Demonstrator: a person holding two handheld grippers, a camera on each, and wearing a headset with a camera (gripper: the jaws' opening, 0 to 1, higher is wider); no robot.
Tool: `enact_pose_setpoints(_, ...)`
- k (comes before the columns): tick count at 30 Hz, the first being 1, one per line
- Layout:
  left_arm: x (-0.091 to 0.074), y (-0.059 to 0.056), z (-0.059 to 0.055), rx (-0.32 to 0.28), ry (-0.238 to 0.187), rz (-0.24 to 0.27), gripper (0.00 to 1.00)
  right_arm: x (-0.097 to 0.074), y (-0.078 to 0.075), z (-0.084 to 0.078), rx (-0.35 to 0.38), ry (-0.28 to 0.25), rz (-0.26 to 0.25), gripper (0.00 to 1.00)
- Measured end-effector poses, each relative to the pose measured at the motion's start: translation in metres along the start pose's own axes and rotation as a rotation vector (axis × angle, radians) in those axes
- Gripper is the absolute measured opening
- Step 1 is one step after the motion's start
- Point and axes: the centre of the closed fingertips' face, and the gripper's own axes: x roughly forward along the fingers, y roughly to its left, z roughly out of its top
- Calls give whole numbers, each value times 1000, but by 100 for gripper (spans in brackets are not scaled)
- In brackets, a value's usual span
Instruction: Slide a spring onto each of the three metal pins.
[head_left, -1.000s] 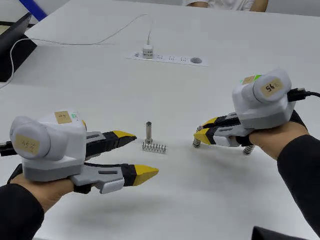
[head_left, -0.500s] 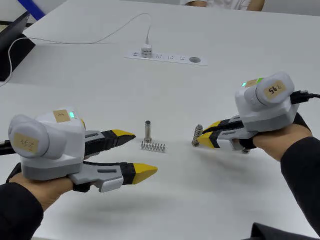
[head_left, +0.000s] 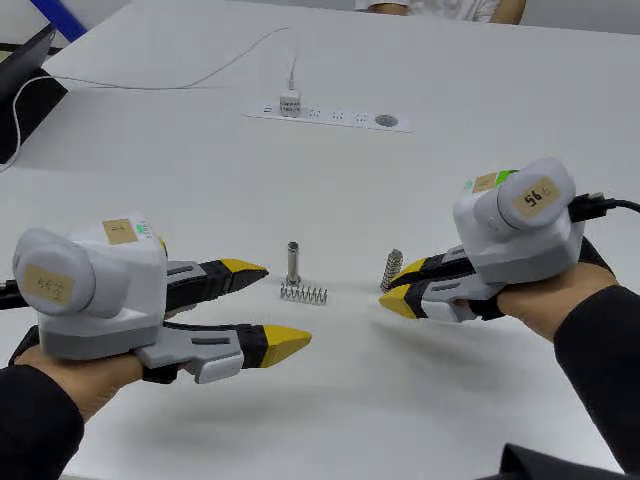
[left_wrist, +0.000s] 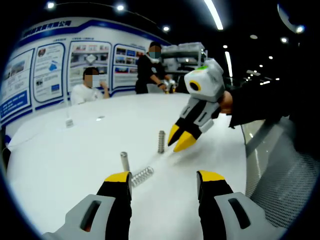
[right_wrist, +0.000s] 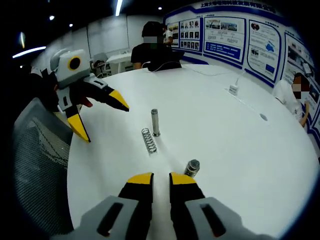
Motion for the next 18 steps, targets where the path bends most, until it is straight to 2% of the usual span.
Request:
enact_pose_setpoints(8,-1,-1,0,2,4,0,53,14,7,17,-50,-14,33,14)
enact_pose_setpoints(18,0,-1,-2,3,11,-2,53,40,17,26,-121,11,74,14)
